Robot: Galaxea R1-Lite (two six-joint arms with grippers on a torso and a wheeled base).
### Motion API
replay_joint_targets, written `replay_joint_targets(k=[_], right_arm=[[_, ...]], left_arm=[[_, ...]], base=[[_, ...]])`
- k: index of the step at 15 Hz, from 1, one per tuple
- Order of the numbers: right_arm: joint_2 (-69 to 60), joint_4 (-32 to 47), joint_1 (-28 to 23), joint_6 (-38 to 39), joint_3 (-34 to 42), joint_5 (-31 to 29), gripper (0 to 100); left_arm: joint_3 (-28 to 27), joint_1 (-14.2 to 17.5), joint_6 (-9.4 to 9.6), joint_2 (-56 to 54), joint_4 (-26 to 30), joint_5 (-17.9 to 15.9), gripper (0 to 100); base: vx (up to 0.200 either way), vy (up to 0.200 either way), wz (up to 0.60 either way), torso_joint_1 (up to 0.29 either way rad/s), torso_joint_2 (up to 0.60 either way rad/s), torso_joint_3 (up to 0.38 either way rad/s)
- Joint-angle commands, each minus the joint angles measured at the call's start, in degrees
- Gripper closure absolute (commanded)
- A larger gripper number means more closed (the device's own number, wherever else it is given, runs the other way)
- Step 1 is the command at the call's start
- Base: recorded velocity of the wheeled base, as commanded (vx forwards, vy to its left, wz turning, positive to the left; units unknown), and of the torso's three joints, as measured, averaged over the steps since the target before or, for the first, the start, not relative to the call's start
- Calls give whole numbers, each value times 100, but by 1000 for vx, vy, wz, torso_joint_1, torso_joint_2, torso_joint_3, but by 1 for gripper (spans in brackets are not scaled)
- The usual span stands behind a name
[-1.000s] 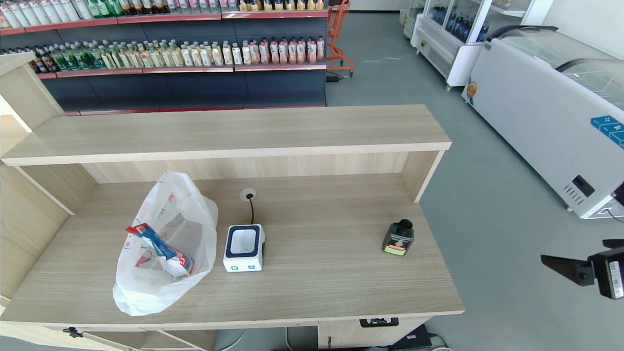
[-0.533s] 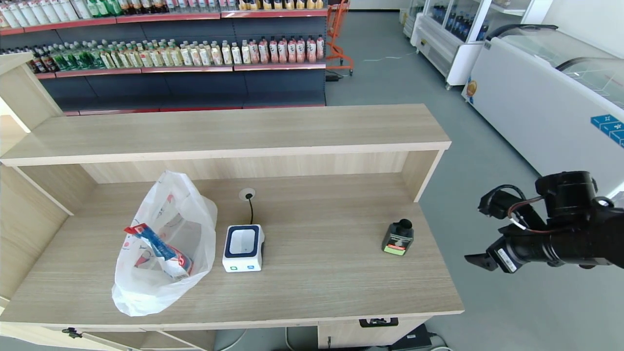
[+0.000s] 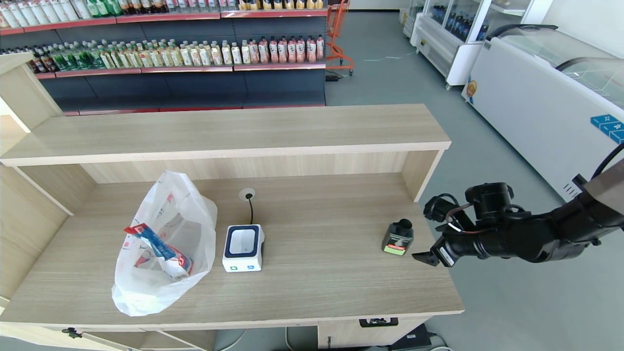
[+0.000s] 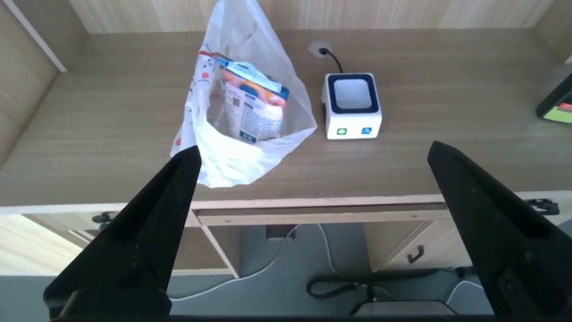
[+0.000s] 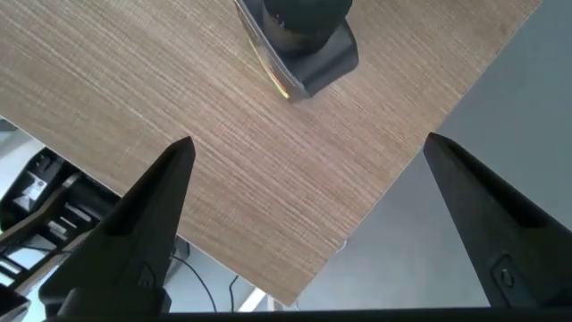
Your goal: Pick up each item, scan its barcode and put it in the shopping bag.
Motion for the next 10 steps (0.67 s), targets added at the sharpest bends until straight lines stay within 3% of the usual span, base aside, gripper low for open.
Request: replay_joint_targets(k=[1,10], right_arm=[[493,-74,48,-12,-312,98,0],[1065,-180,338,6,-1041,414,0]], left_arm=[[1,0,-2,-2,-1,1,0],[1,0,-2,-2,-1,1,0]], base=[[0,0,0,0,0,0],[0,0,0,0,0,0]])
